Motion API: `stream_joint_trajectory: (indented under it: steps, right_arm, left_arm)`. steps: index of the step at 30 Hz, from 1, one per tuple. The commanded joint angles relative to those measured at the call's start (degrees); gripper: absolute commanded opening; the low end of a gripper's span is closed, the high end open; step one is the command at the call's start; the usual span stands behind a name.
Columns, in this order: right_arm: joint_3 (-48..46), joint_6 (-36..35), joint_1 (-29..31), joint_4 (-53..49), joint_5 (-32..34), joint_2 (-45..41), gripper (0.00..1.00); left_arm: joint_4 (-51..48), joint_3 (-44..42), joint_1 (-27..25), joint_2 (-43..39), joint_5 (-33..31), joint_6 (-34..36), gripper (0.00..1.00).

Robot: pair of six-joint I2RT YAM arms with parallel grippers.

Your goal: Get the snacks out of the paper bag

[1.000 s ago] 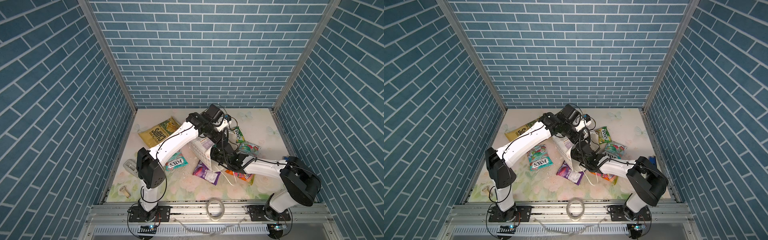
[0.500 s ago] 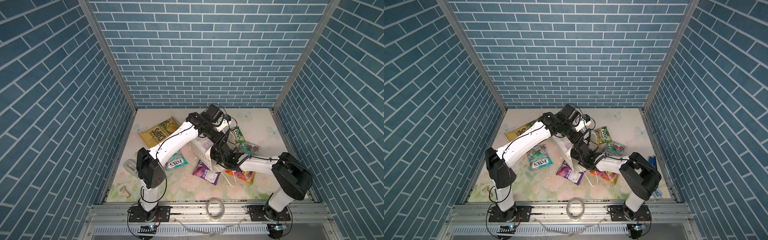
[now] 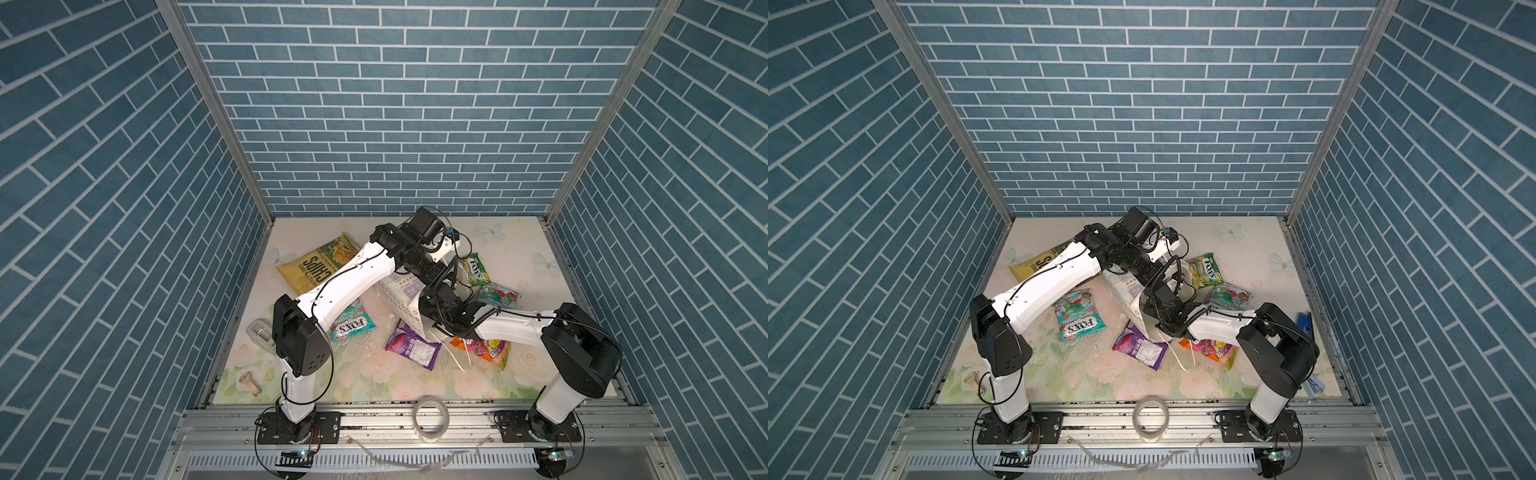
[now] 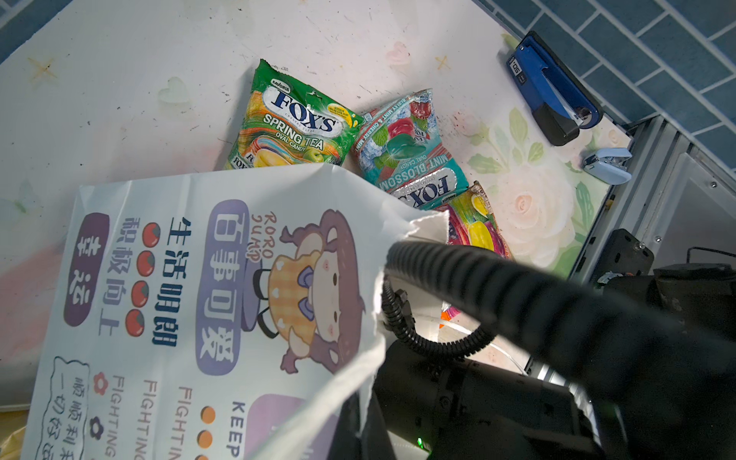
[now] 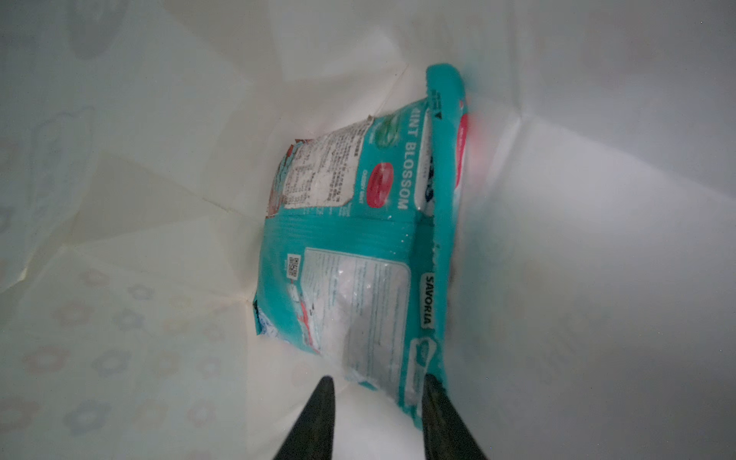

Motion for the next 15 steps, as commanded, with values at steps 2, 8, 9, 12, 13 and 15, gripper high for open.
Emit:
stream_joint_trajectory:
  steps: [2, 8, 9, 12, 13, 15]
  right_arm:
    - [0.28, 0.74, 0.13, -2.62, 2.31, -0.59, 0.37]
    - [-0.77, 0.62, 0.08, -2.88, 2.29, -2.36, 0.37]
    - [-0.93, 0.74, 0.09, -2.8, 2.11, -2.45, 0.37]
    - [-1.52, 0.79, 0.1, -2.96, 1.82, -3.52, 0.36]
    - [-1.87, 0.72, 0.07, -3.05, 1.87, -3.98, 0.36]
    - [-2.27, 0.55, 0.05, -3.69, 1.96, -4.89, 0.36]
  left_arm:
    - [-1.94, 1.36, -1.17, 0.48, 3.71, 0.6, 0.0]
    - [-1.33, 0.99, -1.17, 0.57, 3.74, 0.3, 0.0]
    - [-1.24, 0.97, -1.17, 0.56, 3.73, 0.27, 0.0]
    - [-1.37, 1.16, -1.17, 0.74, 3.81, 0.28, 0.0]
    - [-1.38, 1.26, -1.17, 0.74, 3.72, 0.28, 0.0]
    - [-1.32, 1.34, -1.17, 0.72, 3.59, 0.32, 0.0]
